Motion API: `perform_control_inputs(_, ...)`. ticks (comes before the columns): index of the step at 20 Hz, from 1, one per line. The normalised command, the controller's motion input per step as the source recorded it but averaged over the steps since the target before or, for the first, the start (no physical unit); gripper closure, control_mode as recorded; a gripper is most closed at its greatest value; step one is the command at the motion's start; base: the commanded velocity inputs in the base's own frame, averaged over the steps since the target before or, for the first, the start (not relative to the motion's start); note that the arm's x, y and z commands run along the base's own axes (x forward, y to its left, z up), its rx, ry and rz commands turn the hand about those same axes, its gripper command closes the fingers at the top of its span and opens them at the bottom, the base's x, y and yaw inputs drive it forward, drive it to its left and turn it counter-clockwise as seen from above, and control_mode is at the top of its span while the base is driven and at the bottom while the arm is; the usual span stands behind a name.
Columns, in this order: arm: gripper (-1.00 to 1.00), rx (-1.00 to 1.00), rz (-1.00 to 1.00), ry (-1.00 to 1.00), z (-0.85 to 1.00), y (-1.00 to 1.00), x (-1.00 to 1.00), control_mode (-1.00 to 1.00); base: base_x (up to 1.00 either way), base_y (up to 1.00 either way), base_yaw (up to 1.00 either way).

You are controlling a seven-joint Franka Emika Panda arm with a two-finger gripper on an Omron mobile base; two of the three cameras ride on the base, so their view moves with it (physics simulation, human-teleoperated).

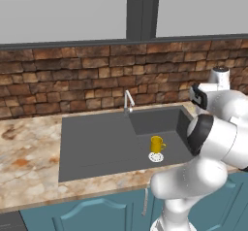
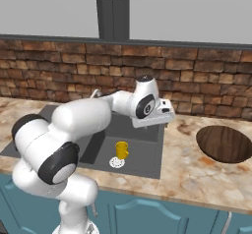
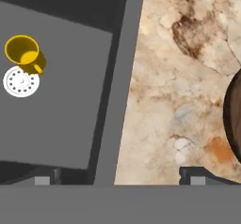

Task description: Pick the mug and place it in the sink. Pick the bowl and place it in the open cabinet and then close the cabinet.

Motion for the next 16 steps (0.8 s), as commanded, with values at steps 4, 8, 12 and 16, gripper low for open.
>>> perform_control_inputs(4, -1.00, 0.00, -0.27, 0.00, 0.11, -0.31, -0.03, -1.00, 0.00, 0.00, 0.00)
perform_control_inputs(8, -1.00, 0.00, -0.25, 0.00, 0.11, -0.39, -0.07, -1.00, 0.00, 0.00, 0.00)
perform_control_inputs(12, -1.00, 0.00, -0.04, 0.00, 0.01, -0.54, -0.05, -1.00, 0.00, 0.00, 0.00)
perform_control_inputs(16, -1.00, 0.00, 0.00, 0.00, 0.00, -0.52, 0.00, -1.00, 0.00, 0.00, 0.00)
